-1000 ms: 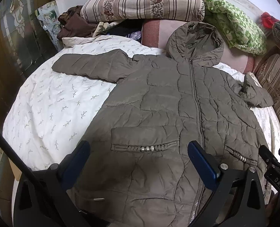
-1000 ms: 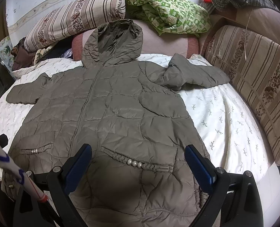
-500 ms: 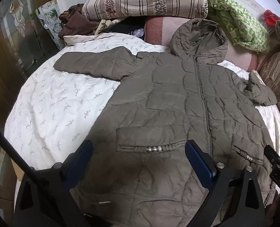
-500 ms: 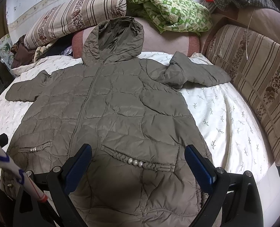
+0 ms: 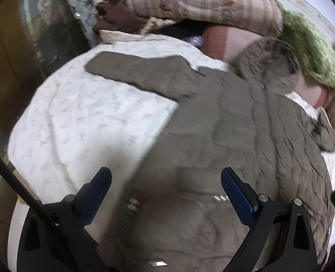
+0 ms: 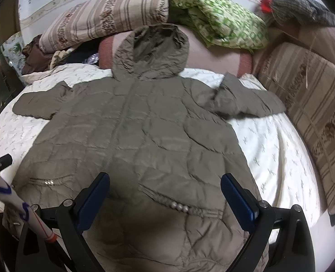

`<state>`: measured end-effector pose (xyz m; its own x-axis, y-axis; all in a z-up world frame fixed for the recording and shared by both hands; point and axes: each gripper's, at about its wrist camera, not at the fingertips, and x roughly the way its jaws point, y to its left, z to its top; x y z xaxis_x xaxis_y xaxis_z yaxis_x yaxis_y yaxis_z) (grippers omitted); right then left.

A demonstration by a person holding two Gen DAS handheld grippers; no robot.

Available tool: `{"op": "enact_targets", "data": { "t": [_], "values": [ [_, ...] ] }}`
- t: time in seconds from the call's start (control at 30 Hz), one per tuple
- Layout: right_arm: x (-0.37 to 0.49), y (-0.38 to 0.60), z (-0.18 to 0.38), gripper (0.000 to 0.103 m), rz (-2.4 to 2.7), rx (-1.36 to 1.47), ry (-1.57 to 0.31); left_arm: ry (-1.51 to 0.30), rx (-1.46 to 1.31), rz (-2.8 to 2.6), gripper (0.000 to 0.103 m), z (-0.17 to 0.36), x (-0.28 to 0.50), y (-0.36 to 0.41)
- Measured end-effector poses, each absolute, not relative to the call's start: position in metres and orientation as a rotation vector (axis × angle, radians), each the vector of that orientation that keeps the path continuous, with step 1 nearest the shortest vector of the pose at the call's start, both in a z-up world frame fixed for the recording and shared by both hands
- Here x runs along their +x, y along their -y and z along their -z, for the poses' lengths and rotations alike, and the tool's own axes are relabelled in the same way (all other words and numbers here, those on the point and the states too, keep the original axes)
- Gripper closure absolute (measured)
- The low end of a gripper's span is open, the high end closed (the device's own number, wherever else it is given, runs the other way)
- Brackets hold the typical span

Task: Fold large clothes
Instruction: 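Grasp the jacket sleeve with the left gripper and lift it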

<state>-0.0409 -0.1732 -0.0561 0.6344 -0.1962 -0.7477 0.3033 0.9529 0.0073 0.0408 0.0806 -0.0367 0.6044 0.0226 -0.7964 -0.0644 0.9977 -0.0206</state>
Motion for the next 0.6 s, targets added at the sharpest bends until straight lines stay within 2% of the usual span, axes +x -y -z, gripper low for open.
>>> {"op": "enact_targets", "data": {
  "t": [0.27,0.4,0.6],
  "values": [
    [-0.004,0.151,0.037,0.003,0.192,0.152,-0.841,-0.910,-0.071,-0.121,0.006,0.024,0.091,-0.142],
    [0.017,0.135,0.029,0.003,0.124,0.174,-0.841,-0.917,-0.066,-0.179,0.006,0.031,0.141,-0.177],
    [0.043,0.114,0.058,0.003,0.107,0.144,-0.906,-0.958,-0.106,-0.215,0.006,0.056,0.216,-0.222]
  ]
}}
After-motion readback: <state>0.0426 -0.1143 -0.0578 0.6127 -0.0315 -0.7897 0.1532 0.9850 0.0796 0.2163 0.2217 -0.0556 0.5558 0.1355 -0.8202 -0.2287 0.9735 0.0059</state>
